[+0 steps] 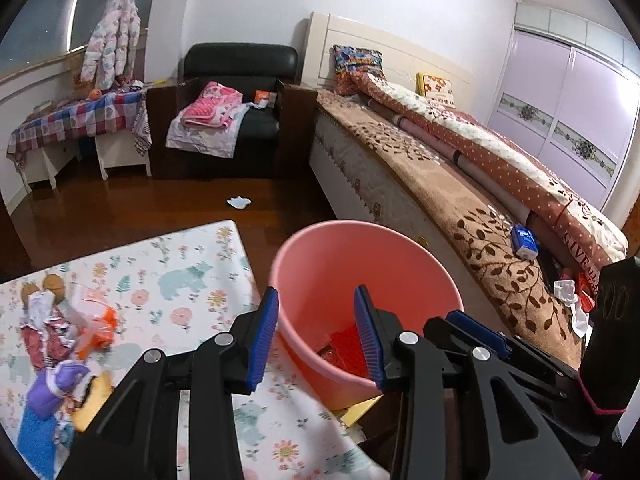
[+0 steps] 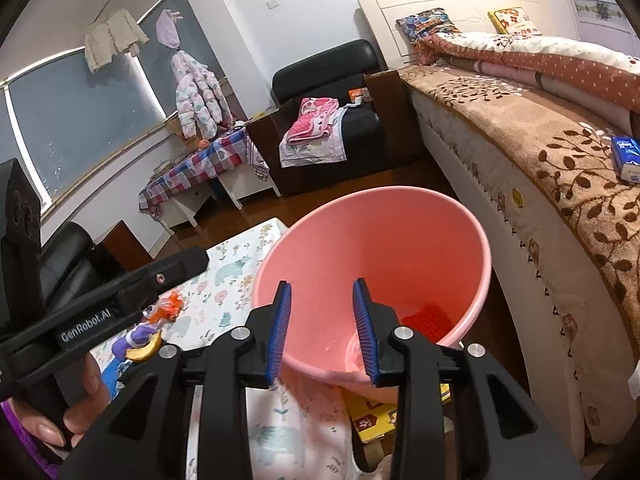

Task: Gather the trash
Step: 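Move both open tools back over the remaining trash on the table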

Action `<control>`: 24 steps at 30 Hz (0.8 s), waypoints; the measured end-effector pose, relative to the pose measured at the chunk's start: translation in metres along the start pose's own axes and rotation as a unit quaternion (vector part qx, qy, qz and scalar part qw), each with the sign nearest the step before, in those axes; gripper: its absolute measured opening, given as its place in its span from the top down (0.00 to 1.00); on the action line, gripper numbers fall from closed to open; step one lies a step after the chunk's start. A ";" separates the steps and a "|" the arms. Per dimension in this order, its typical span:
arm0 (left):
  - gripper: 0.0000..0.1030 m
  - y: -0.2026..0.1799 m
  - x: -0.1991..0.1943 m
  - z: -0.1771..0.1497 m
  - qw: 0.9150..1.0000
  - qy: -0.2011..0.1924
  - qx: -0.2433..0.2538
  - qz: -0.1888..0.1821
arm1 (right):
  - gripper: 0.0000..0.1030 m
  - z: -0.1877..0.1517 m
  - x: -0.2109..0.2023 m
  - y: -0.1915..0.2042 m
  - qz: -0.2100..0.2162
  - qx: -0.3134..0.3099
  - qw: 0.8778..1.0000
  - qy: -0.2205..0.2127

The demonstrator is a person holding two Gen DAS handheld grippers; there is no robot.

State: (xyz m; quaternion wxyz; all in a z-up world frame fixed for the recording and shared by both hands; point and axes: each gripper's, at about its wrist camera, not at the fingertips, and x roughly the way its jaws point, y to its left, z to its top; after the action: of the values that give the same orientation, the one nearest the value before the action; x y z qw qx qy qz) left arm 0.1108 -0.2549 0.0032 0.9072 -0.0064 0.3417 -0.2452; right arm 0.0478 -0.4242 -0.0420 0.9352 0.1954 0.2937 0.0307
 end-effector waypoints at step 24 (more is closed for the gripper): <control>0.58 0.155 -0.119 -0.033 0.987 -0.059 -0.071 0.133 | 0.68 -0.030 0.004 0.083 0.038 -0.050 0.997 0.036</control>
State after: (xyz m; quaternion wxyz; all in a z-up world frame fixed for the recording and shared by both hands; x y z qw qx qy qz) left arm 0.0815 -0.0596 0.0235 0.9475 -0.0398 0.3023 -0.0968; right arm 0.0389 -0.3371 -0.0346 0.9309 0.1580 0.3174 0.0876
